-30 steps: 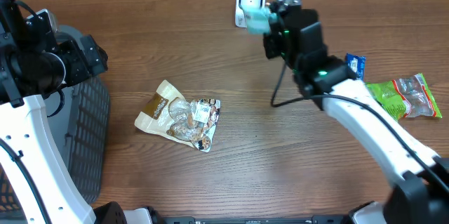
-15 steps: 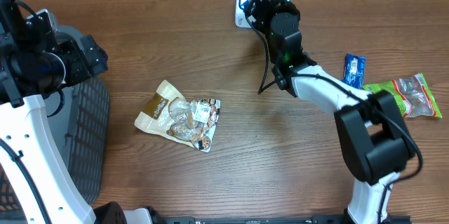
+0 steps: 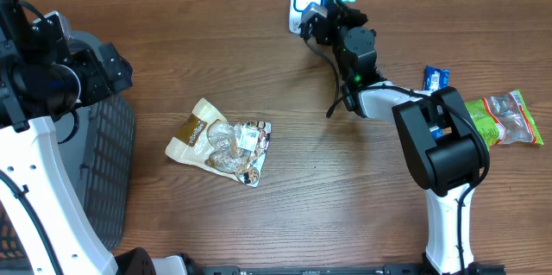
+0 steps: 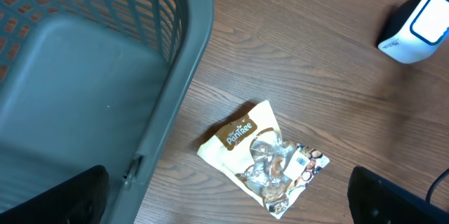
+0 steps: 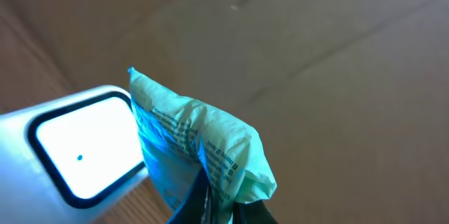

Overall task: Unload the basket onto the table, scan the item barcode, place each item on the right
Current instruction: 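Raise the wipes pack barcode to the white scanner and hold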

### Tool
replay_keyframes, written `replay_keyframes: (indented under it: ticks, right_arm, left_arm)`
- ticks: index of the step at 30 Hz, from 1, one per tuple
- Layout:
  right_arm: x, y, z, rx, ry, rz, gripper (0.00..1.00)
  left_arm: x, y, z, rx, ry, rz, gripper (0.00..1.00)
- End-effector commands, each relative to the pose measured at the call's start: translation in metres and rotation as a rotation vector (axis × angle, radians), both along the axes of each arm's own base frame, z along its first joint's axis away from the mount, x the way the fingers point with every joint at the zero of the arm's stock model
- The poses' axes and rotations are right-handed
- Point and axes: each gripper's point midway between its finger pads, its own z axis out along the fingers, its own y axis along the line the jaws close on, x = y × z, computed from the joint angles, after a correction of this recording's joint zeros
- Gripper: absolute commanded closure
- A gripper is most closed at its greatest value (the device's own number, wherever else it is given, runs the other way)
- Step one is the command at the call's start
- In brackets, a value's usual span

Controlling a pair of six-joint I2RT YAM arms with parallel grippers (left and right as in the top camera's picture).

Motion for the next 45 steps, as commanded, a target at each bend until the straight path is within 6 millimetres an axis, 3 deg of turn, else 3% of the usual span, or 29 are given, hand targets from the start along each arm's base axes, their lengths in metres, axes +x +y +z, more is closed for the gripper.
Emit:
replay_keyframes:
  ticks: [1, 14, 24, 36, 45]
  right_arm:
    - [0.004, 0.011, 0.022, -0.063, -0.075, 0.065, 0.96]
    - [0.009, 0.002, 0.02, -0.308, -0.13, 0.104, 0.96]
    - [0.017, 0.009, 0.034, -0.311, -0.137, 0.14, 0.96]
    - [0.03, 0.003, 0.034, -0.324, -0.102, 0.132, 0.96]
    - [0.032, 0.003, 0.008, -0.366, -0.058, 0.14, 0.96]
  left_arm:
    - [-0.001, -0.003, 0.009, -0.005, -0.03, 0.006, 0.0]
    - [-0.001, -0.003, 0.009, -0.005, -0.03, 0.006, 0.0]
    - [-0.001, -0.003, 0.009, -0.005, -0.03, 0.006, 0.0]
    - [-0.001, -0.003, 0.009, -0.006, -0.03, 0.006, 0.0]
    - [-0.001, -0.003, 0.009, -0.005, -0.03, 0.006, 0.01]
